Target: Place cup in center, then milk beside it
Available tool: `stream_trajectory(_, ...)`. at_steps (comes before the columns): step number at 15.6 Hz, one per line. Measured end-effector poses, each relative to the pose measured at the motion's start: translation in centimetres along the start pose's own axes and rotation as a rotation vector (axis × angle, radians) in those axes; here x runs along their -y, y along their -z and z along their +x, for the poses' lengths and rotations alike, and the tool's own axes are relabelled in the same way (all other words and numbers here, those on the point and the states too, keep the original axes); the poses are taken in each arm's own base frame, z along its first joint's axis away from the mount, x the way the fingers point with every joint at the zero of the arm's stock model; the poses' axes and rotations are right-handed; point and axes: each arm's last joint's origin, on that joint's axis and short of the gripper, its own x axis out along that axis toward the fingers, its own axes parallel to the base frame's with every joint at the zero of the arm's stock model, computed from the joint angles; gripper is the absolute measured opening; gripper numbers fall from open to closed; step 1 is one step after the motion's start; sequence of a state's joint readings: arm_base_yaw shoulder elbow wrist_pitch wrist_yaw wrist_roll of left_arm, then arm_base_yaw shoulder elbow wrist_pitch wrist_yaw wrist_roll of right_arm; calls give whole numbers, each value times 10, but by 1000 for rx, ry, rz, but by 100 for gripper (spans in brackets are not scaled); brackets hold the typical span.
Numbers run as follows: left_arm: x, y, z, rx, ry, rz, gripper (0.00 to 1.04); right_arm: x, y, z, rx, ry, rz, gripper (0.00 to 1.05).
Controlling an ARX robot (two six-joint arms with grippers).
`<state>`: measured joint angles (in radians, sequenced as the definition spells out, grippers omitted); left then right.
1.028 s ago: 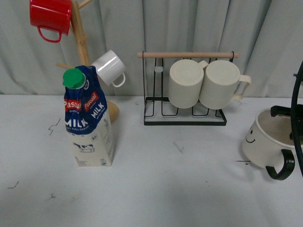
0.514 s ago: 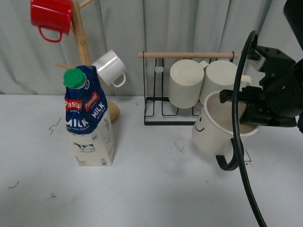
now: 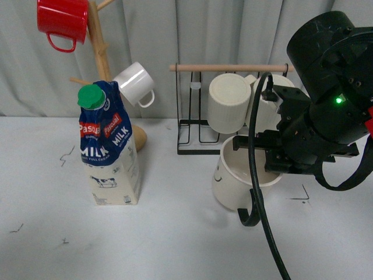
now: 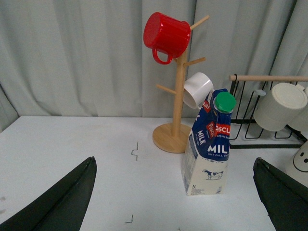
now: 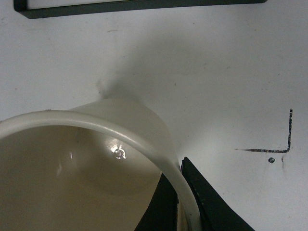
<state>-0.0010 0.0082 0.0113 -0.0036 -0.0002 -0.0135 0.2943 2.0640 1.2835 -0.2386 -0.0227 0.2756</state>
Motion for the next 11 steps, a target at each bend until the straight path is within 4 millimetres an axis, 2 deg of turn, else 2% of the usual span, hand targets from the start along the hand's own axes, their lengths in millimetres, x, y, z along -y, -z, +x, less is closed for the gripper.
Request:
stream_trajectory(8, 0, 0, 0, 0, 0, 0, 98, 2, 2, 15, -42, 32, 17, 3)
stream_trajectory(9, 0, 0, 0, 0, 0, 0, 98, 0, -4, 20, -31, 33, 24, 11)
stream_trajectory(10, 0, 0, 0, 0, 0, 0, 98, -1, -4, 15, 2, 8, 24, 44)
stream_trajectory(11, 0, 0, 0, 0, 0, 0, 98, -2, -4, -23, 117, -46, 22, 77)
